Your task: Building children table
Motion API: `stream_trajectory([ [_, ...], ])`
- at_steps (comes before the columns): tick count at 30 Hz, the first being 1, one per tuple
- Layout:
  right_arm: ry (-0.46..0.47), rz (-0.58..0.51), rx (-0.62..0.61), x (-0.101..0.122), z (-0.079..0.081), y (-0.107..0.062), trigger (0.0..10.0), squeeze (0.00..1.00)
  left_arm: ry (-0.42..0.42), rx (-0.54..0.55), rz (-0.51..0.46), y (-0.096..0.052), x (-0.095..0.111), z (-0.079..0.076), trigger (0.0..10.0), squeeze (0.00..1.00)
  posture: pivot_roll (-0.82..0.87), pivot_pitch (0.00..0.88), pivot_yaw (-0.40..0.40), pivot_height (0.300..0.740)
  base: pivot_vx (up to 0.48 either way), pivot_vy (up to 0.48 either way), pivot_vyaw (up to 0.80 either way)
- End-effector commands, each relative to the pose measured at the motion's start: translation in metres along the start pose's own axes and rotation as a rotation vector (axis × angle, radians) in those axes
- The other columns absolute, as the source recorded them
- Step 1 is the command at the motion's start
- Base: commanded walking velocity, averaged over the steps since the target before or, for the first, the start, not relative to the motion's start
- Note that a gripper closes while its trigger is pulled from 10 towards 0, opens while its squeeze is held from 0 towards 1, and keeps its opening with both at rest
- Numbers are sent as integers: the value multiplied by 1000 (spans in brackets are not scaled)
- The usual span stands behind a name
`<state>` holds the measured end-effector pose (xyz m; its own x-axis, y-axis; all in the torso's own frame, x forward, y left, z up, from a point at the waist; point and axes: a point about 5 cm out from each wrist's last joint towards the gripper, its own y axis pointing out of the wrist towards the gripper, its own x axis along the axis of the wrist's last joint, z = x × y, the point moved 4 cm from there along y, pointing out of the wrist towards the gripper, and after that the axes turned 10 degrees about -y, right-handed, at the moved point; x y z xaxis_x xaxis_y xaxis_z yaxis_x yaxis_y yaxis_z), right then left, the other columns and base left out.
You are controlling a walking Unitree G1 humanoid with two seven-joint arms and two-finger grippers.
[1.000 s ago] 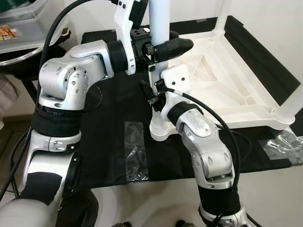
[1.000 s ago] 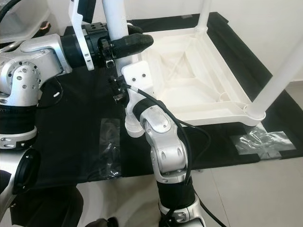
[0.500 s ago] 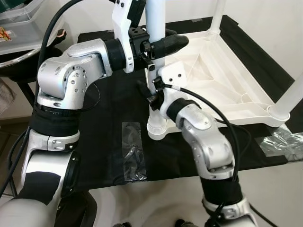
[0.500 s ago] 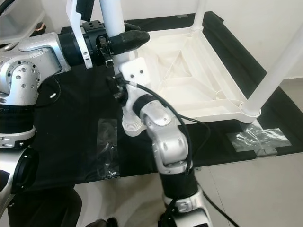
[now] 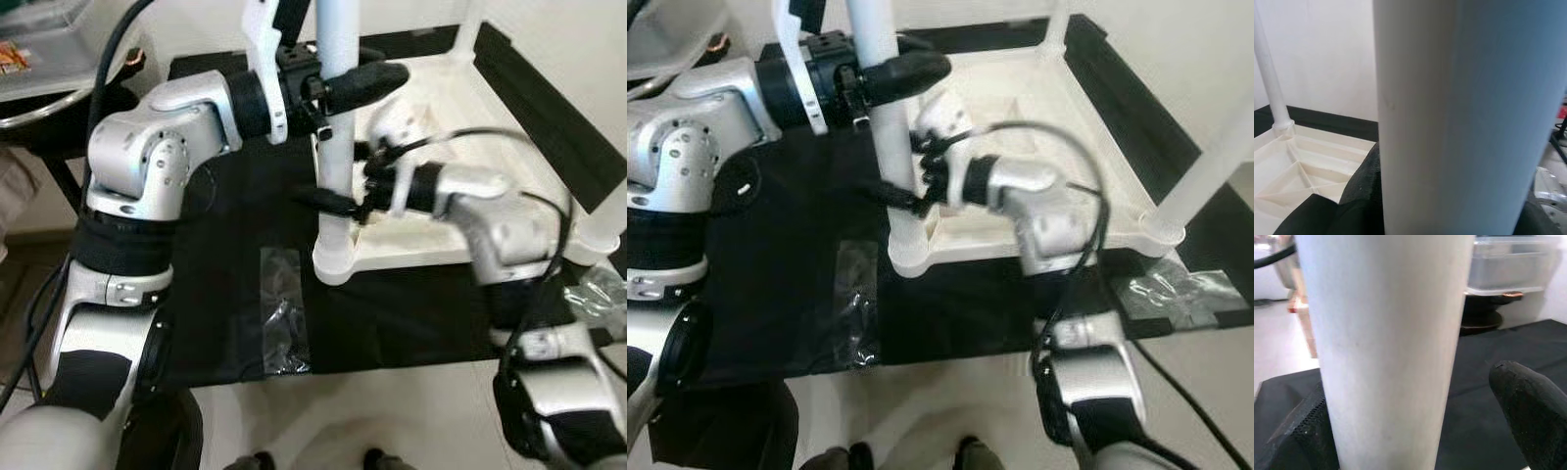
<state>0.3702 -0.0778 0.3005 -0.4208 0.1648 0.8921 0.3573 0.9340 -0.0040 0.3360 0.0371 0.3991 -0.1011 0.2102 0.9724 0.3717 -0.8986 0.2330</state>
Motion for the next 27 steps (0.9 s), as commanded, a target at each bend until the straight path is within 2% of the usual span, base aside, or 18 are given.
stream_trajectory([
  [1,-1,-33,22,3,-6,-5,10000,0,-57,26,65,1,-20,7,0,0,42,210,54,740,0,0,0],
  [3,9,-49,51,4,-8,-5,10000,0,-57,22,66,2,-20,6,0,0,42,210,54,740,0,0,0],
  [4,27,-67,86,6,-8,-4,7686,0,-57,18,69,2,-20,4,0,0,54,213,54,740,0,0,0],
  [5,50,-86,130,8,-7,-2,157,0,-55,15,72,3,-19,4,0,0,54,213,54,740,0,0,0],
  [7,76,-104,216,9,-1,-1,0,0,-53,12,75,3,-19,2,0,0,63,214,53,740,0,0,0],
  [11,85,-110,312,8,4,-1,0,0,-51,8,75,4,-18,1,0,0,67,213,50,740,0,0,0],
  [20,65,-114,359,7,1,-1,0,0,-46,12,69,5,-17,1,0,0,58,215,47,740,0,0,0],
  [21,64,-114,363,7,0,-1,0,0,-45,24,58,4,-16,2,3451,0,52,216,50,740,0,0,0],
  [22,64,-114,363,7,0,-1,0,0,-45,24,58,4,-16,2,3451,0,52,216,50,740,0,0,0],
  [23,62,-113,366,7,0,-2,0,0,-41,25,53,4,-16,2,10000,1000,51,217,50,740,0,0,0],
  [27,58,-116,369,7,-2,-4,0,0,-47,10,53,1,-15,-1,10000,1000,47,216,51,740,0,0,0],
])
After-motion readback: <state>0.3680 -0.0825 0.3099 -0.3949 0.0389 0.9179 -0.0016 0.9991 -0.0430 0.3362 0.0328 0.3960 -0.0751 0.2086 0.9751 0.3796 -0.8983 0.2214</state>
